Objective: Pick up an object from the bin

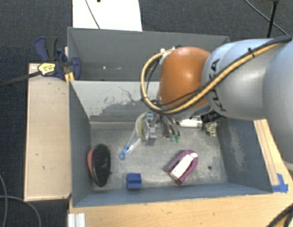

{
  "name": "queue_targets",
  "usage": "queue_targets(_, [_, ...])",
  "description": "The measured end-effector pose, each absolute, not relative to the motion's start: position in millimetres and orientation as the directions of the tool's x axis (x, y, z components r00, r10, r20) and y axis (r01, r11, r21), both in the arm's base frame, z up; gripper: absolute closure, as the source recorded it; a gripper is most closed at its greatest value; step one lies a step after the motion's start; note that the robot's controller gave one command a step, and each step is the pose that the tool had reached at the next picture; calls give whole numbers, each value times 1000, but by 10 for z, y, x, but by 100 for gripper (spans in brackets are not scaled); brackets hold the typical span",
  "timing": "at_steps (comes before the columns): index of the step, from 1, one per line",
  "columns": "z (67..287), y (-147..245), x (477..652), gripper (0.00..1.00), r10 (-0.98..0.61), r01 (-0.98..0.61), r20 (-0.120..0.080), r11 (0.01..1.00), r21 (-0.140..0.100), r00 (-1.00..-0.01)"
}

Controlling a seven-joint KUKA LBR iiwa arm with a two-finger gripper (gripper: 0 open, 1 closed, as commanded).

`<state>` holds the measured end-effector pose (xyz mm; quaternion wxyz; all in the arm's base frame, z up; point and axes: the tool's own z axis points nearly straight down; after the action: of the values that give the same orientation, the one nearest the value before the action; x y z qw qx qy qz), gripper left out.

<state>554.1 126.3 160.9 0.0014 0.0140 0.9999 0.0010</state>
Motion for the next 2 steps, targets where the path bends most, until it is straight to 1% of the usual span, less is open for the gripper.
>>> queue_targets(1, [1179,1792,5748,100,25,25,-4,1000,3,-1000])
queue_targets(2, [1762,2021,5606,100,1,1,-7,1000,4,-1000])
